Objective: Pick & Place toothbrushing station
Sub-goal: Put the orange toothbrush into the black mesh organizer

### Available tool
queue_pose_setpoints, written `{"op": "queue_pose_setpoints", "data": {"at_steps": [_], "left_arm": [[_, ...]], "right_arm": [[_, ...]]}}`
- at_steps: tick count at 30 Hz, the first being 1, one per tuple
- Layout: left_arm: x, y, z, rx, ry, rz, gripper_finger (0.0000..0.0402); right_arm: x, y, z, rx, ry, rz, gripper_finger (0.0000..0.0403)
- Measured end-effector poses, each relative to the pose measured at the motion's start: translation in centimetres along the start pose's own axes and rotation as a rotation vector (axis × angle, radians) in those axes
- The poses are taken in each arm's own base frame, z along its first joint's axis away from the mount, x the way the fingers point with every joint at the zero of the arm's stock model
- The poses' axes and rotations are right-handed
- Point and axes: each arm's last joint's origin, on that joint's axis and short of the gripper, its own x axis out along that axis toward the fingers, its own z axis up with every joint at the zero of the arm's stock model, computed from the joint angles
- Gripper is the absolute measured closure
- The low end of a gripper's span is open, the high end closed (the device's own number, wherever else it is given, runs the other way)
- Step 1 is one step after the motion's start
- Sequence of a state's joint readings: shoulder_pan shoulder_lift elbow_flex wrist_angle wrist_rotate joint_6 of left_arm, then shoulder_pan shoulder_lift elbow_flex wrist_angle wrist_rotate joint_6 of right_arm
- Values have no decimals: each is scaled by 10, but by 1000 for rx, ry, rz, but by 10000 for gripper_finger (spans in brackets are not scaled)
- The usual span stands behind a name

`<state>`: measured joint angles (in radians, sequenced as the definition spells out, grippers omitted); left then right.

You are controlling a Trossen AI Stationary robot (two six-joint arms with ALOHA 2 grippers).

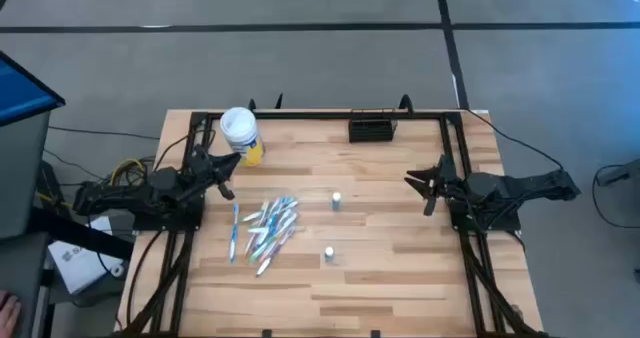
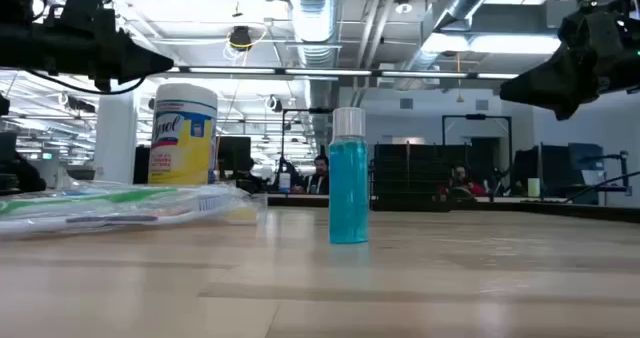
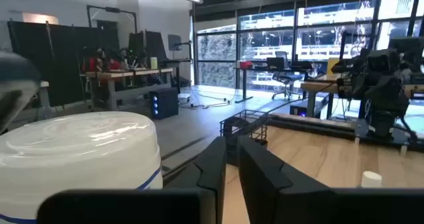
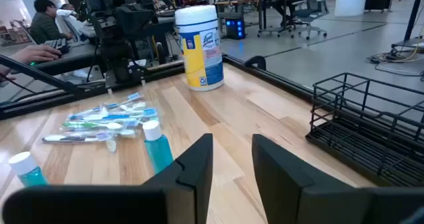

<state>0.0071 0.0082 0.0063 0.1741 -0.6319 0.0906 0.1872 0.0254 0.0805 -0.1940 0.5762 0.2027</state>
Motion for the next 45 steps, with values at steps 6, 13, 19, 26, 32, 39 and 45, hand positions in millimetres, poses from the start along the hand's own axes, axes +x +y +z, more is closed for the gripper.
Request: {"op": "queue_pose_setpoints", "data": {"at_steps": [6, 13, 19, 26, 32, 39, 45], "left_arm": [[0, 0, 1, -20, -9, 0, 366], [0, 0, 2, -30, -15, 1, 366], [0, 0, 2, -36, -20, 2, 366], [0, 0, 4, -112, -31, -10, 366], [7, -6, 0, -91, 75, -20, 366], [33, -29, 4, -54, 386, -125, 366], [55, -48, -3, 12, 659, -169, 366]], "right_arm": [[0, 0, 0, 1, 0, -6, 305], [0, -1, 0, 1, -1, -6, 305], [0, 0, 1, 5, -7, -5, 305], [0, 0, 1, 6, -11, -9, 305], [0, 0, 1, 7, -11, -1, 305], [0, 0, 1, 9, -11, 1, 305], [0, 0, 1, 50, -11, 2, 305]]}}
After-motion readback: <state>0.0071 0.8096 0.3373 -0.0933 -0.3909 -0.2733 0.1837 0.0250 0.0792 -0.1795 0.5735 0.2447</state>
